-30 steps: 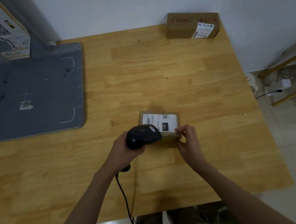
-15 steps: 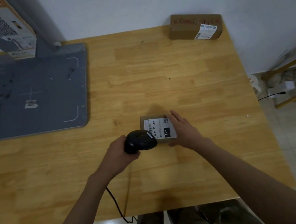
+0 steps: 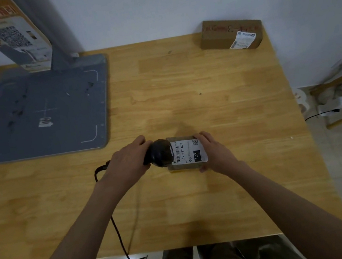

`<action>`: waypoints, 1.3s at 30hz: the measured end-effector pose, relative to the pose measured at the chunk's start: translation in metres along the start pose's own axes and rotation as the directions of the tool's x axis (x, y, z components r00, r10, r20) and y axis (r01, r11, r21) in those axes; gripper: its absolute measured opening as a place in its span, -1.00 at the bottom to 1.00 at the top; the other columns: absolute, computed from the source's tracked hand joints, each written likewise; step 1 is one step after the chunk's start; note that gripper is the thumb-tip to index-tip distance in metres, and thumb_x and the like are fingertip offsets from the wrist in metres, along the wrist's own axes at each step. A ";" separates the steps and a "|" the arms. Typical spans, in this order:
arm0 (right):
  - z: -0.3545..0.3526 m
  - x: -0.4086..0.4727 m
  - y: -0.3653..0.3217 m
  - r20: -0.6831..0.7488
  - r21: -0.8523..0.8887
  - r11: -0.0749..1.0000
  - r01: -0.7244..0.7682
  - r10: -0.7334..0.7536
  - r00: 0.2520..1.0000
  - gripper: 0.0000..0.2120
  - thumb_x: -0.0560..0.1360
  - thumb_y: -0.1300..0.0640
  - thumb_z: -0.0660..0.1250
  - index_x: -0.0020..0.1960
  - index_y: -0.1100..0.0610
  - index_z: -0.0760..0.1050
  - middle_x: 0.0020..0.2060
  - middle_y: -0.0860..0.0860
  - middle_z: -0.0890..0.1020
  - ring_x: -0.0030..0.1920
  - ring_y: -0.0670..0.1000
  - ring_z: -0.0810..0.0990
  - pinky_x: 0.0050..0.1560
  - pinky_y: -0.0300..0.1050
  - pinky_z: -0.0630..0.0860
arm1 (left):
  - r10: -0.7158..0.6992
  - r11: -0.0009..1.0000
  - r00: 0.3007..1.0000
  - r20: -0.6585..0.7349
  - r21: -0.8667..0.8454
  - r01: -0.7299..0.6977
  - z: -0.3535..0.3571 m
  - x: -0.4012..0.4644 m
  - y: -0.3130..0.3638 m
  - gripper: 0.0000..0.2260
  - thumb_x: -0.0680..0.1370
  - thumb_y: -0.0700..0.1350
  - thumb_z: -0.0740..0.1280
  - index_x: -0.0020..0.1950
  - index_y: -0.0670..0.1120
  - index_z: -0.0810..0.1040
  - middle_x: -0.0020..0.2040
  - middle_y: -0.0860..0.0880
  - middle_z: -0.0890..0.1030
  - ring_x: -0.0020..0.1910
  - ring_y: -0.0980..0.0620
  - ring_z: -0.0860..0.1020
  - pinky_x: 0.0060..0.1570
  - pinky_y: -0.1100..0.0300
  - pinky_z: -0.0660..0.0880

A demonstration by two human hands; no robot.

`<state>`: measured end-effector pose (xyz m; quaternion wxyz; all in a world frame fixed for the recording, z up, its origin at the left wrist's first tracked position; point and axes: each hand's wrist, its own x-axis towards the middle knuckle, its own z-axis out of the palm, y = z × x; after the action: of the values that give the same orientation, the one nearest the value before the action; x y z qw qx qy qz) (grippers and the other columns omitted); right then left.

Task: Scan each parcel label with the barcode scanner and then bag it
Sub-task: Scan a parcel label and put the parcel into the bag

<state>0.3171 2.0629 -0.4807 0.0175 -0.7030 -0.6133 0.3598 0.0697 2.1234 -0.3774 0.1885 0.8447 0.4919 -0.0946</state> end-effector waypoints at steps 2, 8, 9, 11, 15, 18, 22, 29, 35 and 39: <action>0.000 0.000 -0.001 0.004 -0.001 1.000 -0.004 0.004 1.000 0.10 0.23 0.19 0.66 0.59 0.07 0.08 0.55 -0.01 0.12 0.34 0.22 0.47 0.16 0.20 0.55 | 0.004 1.000 1.000 -0.003 0.003 -0.004 -0.001 0.001 -0.001 -0.65 0.52 -0.15 0.38 0.28 0.04 0.44 0.09 0.08 0.41 -0.09 -0.04 0.55 -0.21 0.03 0.49; -0.003 -0.001 -0.002 0.020 0.011 1.000 -0.019 0.019 1.000 0.10 0.24 0.20 0.66 0.59 0.06 0.07 0.56 -0.01 0.10 0.36 0.21 0.45 0.21 0.19 0.52 | 0.031 0.999 1.000 -0.003 0.016 -0.031 0.005 0.000 -0.003 -0.68 0.51 -0.15 0.40 0.23 0.07 0.45 0.04 0.11 0.41 -0.18 0.05 0.48 -0.33 0.16 0.35; -0.003 -0.002 -0.002 0.024 0.011 1.000 -0.022 0.022 0.999 0.10 0.25 0.20 0.66 0.59 0.06 0.07 0.56 -0.01 0.09 0.36 0.21 0.45 0.21 0.19 0.53 | 0.033 0.999 0.999 0.000 0.013 -0.033 0.006 0.000 -0.003 -0.68 0.51 -0.14 0.40 0.22 0.08 0.45 0.04 0.12 0.40 -0.18 0.06 0.48 -0.34 0.18 0.32; -0.003 -0.002 -0.003 0.031 0.009 1.000 -0.025 0.025 0.999 0.11 0.25 0.19 0.66 0.60 0.05 0.06 0.57 -0.01 0.08 0.35 0.21 0.46 0.21 0.19 0.53 | 0.032 0.999 0.999 0.004 0.005 -0.032 0.005 0.000 -0.003 -0.67 0.51 -0.13 0.40 0.23 0.09 0.45 0.04 0.13 0.40 -0.15 0.06 0.50 -0.33 0.19 0.31; -0.004 -0.002 -0.003 0.027 0.015 1.000 -0.020 0.020 0.999 0.11 0.24 0.19 0.66 0.59 0.05 0.06 0.56 -0.01 0.09 0.35 0.21 0.47 0.22 0.20 0.54 | 0.023 1.000 1.000 0.007 -0.008 -0.023 0.002 0.001 -0.002 -0.67 0.51 -0.14 0.40 0.23 0.09 0.46 0.03 0.14 0.40 -0.14 0.07 0.51 -0.34 0.21 0.29; -0.003 -0.002 -0.003 0.028 0.014 1.000 -0.025 0.024 0.999 0.10 0.24 0.19 0.66 0.59 0.04 0.06 0.56 -0.01 0.09 0.34 0.20 0.47 0.21 0.21 0.54 | 0.023 1.000 1.000 0.008 -0.011 -0.023 0.002 0.000 -0.003 -0.68 0.52 -0.13 0.40 0.23 0.09 0.46 0.03 0.14 0.39 -0.14 0.07 0.52 -0.33 0.21 0.30; -0.003 -0.002 -0.003 0.028 0.023 0.999 -0.024 0.023 0.999 0.10 0.24 0.19 0.66 0.59 0.05 0.06 0.56 -0.01 0.09 0.34 0.19 0.47 0.22 0.20 0.54 | 0.016 1.000 1.000 0.004 0.008 -0.016 0.003 -0.002 -0.003 -0.68 0.52 -0.13 0.39 0.23 0.09 0.45 0.01 0.16 0.36 -0.16 0.07 0.50 -0.36 0.22 0.28; -0.002 -0.001 0.001 0.022 0.021 1.000 -0.019 0.019 1.000 0.08 0.26 0.18 0.65 0.58 0.03 0.07 0.55 -0.03 0.09 0.32 0.21 0.49 0.17 0.20 0.56 | -0.033 0.999 0.999 -0.013 -0.033 0.032 0.007 0.001 0.000 -0.67 0.50 -0.13 0.40 0.24 0.08 0.47 0.00 0.15 0.41 -0.11 0.05 0.53 -0.27 0.17 0.40; 0.005 -0.005 0.003 0.014 0.062 0.994 -0.090 0.090 0.996 0.08 0.30 0.16 0.63 0.59 -0.12 0.02 0.60 0.08 -0.15 0.35 0.28 0.46 0.18 0.24 0.56 | -0.385 0.710 0.922 0.047 -0.622 0.329 0.034 0.015 0.033 -0.91 0.45 -0.19 0.47 -0.11 -0.13 0.58 -0.24 -0.05 0.63 -0.23 -0.02 0.60 -0.24 0.09 0.52; 0.012 -0.014 0.011 0.039 0.205 0.965 -0.162 0.157 0.987 0.11 0.31 0.18 0.62 0.58 -0.23 -0.01 0.57 0.20 0.00 0.40 0.32 0.40 0.27 0.29 0.48 | -0.464 0.579 0.869 0.172 -0.684 0.444 0.053 0.025 0.050 -0.89 0.47 -0.12 0.45 -0.22 -0.06 0.56 -0.32 0.00 0.58 -0.33 0.06 0.51 -0.37 0.21 0.37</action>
<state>0.3204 2.0426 -0.4881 0.0546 -0.7403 -0.5139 0.4298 0.1267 2.0994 -0.4237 0.4591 0.5540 0.6913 0.0661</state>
